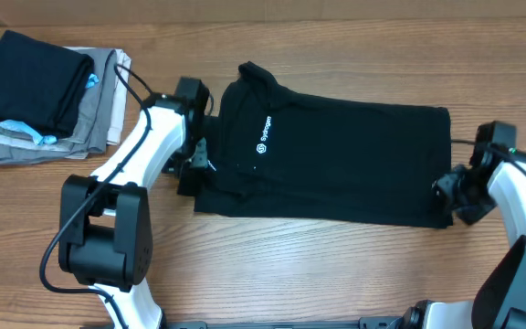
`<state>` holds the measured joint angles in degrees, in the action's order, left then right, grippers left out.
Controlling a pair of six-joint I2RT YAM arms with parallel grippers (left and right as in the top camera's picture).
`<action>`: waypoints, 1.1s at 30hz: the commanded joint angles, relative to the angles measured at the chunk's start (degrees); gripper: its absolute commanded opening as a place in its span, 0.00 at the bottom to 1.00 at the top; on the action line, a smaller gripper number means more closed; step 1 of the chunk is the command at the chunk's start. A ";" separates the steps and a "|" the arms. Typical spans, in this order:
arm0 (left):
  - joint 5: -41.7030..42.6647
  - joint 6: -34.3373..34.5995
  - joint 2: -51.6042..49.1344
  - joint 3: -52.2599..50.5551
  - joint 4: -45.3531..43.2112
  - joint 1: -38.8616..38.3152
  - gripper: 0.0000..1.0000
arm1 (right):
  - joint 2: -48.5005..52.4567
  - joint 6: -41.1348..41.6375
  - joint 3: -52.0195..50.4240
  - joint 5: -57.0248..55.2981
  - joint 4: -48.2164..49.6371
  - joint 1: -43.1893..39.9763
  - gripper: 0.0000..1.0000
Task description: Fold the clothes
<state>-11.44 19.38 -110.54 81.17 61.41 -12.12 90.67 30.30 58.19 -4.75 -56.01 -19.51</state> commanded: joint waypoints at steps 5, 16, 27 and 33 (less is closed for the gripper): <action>-0.52 4.31 -0.31 15.10 9.42 0.66 0.31 | 0.09 -14.23 15.13 14.40 -9.92 2.43 0.64; 0.79 6.60 -0.35 20.37 9.79 5.05 1.00 | 0.11 -24.33 16.92 23.54 -13.20 25.62 0.28; 0.94 6.56 -0.35 20.35 9.88 7.37 1.00 | 0.13 -33.22 11.26 20.22 2.03 47.82 0.22; 0.94 6.56 -0.35 20.35 9.88 7.32 1.00 | 0.22 -44.35 7.69 10.38 10.01 59.60 0.34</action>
<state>-10.94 25.17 -110.65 100.25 71.29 -4.78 90.72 -5.91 67.09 12.64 -47.57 36.16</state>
